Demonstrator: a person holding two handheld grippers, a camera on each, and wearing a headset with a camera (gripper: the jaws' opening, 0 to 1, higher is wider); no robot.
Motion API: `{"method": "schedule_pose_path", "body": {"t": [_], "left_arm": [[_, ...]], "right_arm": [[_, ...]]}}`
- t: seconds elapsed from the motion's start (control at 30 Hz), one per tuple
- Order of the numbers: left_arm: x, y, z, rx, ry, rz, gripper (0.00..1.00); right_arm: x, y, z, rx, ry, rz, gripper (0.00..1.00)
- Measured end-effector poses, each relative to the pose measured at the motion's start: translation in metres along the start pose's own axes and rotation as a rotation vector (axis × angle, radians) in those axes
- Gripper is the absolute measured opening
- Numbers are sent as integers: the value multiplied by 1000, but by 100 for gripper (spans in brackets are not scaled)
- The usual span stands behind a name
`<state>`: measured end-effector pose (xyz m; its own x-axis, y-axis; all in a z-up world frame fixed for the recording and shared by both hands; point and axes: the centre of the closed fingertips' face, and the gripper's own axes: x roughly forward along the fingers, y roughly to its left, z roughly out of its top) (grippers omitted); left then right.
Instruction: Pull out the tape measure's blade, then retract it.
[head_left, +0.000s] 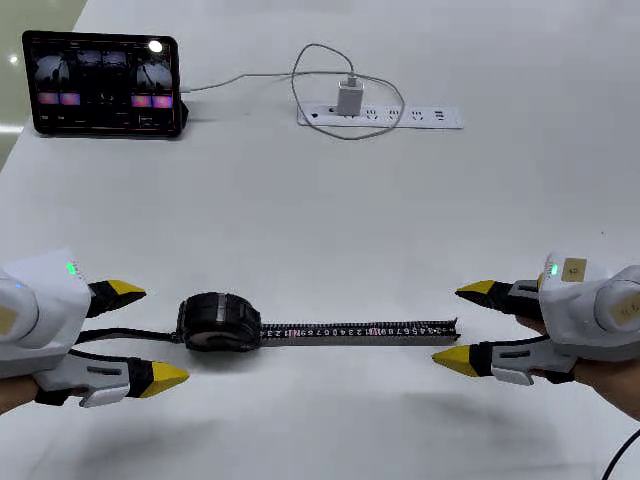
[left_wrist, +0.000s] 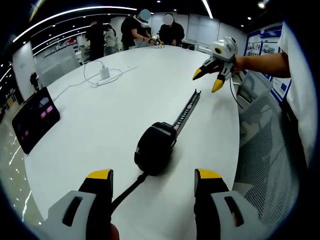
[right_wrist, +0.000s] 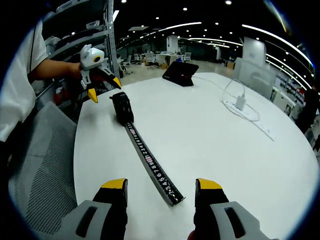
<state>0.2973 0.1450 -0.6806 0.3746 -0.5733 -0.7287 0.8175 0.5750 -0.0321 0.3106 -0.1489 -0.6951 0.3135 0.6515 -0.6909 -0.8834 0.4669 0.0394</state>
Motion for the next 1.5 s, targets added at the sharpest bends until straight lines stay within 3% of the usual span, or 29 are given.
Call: {"method": "schedule_pose_path", "body": {"t": [0.33, 0.83, 1.1, 1.5], "left_arm": [[-16, 0, 2, -39, -56, 39, 64], [-34, -11, -15, -85, -84, 70, 66], [-43, -13, -23, -143, -112, 96, 69], [-51, -20, -28, -163, -138, 135, 72]], "right_arm": [[-7, 10, 5, 30, -11, -19, 59], [-18, 20, 1, 56, -23, -73, 74], [-23, 29, -3, 79, -45, -94, 78], [-30, 35, -11, 96, -61, -121, 80]]}}
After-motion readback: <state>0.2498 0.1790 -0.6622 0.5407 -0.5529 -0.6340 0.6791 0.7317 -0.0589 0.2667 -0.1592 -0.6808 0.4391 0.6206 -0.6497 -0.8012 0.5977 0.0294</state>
